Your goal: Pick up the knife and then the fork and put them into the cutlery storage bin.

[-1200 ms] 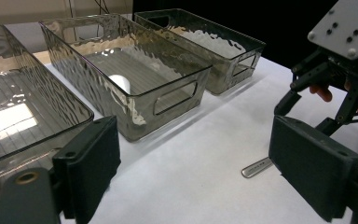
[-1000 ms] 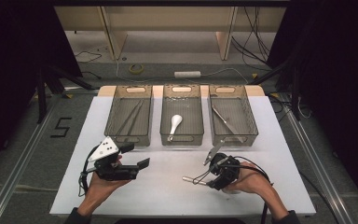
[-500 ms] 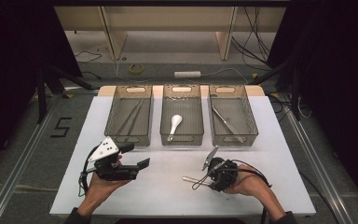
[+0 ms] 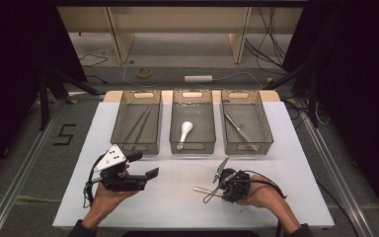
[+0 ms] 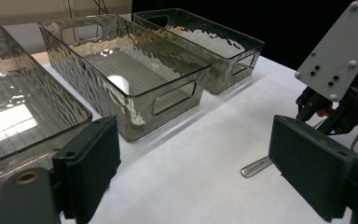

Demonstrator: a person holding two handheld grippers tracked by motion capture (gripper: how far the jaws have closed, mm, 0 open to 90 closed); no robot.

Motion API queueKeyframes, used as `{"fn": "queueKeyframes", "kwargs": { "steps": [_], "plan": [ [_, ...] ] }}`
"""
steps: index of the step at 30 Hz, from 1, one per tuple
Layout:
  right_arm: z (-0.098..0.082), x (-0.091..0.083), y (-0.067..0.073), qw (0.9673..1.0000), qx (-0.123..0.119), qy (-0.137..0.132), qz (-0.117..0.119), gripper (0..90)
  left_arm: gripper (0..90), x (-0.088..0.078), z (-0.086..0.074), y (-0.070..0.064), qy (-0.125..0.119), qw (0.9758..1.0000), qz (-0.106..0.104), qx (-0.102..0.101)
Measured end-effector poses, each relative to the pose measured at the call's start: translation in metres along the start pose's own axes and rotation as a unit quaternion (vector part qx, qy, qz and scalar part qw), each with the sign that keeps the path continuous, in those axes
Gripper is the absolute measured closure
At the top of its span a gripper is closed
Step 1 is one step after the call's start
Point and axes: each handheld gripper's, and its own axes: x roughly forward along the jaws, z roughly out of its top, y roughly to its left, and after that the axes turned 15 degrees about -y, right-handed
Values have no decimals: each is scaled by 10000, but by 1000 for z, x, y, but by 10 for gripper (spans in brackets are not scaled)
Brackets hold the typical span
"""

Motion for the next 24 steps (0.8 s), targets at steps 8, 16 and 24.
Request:
{"fn": "queueKeyframes", "kwargs": {
  "steps": [8,16,24],
  "plan": [
    [3,1,2,9999,-97,139,4,831,159,0,0,-1,13,10000,-10,19],
    [5,1,3,9995,-241,207,23,851,160,0,0,-1,8,10000,-7,21],
    [3,-7,-1,9997,-252,55,31,852,159,0,0,-1,7,10000,-6,20]
  ]
}}
